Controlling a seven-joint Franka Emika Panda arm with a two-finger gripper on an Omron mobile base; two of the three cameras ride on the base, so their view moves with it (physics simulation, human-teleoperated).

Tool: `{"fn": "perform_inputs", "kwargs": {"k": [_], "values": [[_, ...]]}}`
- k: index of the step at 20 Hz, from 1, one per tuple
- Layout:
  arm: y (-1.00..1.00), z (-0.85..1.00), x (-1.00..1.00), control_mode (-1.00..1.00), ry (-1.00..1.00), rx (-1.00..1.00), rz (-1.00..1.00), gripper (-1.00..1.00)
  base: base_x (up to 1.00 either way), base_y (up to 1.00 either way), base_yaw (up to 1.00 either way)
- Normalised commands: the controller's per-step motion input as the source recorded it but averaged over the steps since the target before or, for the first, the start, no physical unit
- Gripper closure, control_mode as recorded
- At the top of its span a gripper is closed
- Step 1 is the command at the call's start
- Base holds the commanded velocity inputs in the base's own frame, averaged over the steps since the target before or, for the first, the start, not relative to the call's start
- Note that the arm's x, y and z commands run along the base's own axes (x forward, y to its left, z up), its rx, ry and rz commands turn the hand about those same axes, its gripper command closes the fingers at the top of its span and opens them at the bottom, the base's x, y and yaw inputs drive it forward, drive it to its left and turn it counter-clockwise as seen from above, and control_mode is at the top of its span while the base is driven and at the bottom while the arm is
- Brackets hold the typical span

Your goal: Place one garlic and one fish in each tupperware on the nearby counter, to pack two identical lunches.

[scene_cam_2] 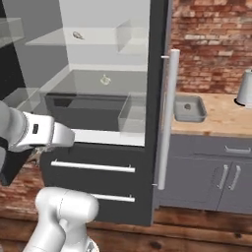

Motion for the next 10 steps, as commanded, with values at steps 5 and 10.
{"fn": "perform_inputs", "kwargs": {"k": [5,10], "values": [[0.0,0.0,0.0,1.0,0.0,0.0,0.0,1.0,-0.63,-0.79,0.0],[0.0,0.0,0.0,1.0,0.0,0.0,0.0,1.0,-0.24,-1.0,0.0]]}}
